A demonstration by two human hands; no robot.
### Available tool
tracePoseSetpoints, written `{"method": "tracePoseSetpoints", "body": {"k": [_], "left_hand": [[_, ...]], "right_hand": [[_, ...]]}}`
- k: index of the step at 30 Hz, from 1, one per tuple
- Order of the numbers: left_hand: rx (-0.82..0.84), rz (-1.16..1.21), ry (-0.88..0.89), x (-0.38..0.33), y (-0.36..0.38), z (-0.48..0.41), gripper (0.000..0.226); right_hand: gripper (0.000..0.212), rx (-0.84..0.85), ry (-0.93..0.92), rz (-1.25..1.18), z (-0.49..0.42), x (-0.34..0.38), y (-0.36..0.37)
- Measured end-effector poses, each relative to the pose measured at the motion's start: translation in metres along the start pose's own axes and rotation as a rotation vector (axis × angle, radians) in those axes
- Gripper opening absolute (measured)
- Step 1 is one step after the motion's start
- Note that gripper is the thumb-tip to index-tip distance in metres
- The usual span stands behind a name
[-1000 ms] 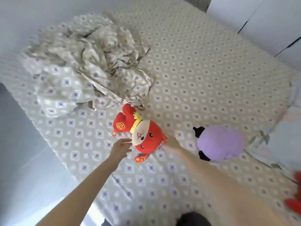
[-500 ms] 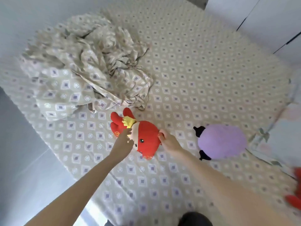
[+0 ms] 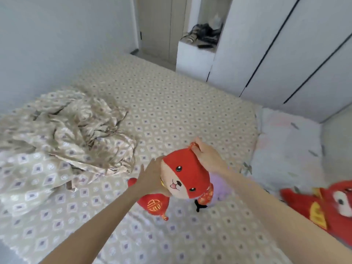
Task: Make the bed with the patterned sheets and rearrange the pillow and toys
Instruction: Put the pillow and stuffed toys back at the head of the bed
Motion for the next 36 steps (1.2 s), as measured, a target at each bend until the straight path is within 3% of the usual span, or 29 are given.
{"method": "tracePoseSetpoints", "body": {"k": [4, 8, 10, 13, 15, 20, 24, 27, 31, 36], "left_hand": [[0.056, 0.054, 0.086, -0.073, -0.012, -0.017, 0.119], [0.021, 0.058, 0.181, -0.138, -0.025, -0.034, 0.077], [0.057, 0.133, 0.211, -0.164, -0.025, -0.038, 0.071], [0.101, 0.232, 0.204, -0.192, -0.019, -0.043, 0.07], [0.128, 0.247, 0.213, -0.207, -0.014, -0.046, 0.065], [0.217, 0.161, 0.251, -0.246, 0.017, -0.055, 0.054], [0.164, 0.089, 0.276, -0.276, 0.047, -0.068, 0.056], [0.23, 0.147, 0.186, -0.282, 0.072, -0.078, 0.049], [0.274, 0.15, 0.185, -0.299, 0.103, -0.094, 0.041], [0.282, 0.224, 0.136, -0.317, 0.133, -0.114, 0.036]], "right_hand": [[0.016, -0.215, 0.045, -0.142, 0.016, -0.012, -0.082], [0.003, -0.381, 0.116, -0.409, 0.034, -0.038, -0.144], [0.033, -0.349, 0.194, -0.536, 0.042, -0.055, -0.157], [0.096, -0.244, 0.333, -0.552, 0.058, -0.086, -0.164], [0.115, -0.174, 0.329, -0.48, 0.066, -0.098, -0.166], [0.101, -0.224, 0.325, -0.532, 0.087, -0.136, -0.18], [0.092, -0.448, 0.419, -0.537, 0.115, -0.188, -0.201], [0.099, -0.607, 0.577, -0.329, 0.144, -0.24, -0.212], [0.097, -0.645, 0.779, -0.019, 0.184, -0.313, -0.212], [0.098, -0.674, 0.868, 0.219, 0.202, -0.371, -0.194]]}}
Point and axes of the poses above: each hand's wrist, its own z-axis away from the middle knuckle, its own y-axis out of the palm, x = y × z, the point moved 9 cm from there along -z, towards the middle knuckle, and after that the axes turned 6 degrees about -x, right-handed, at the moved point
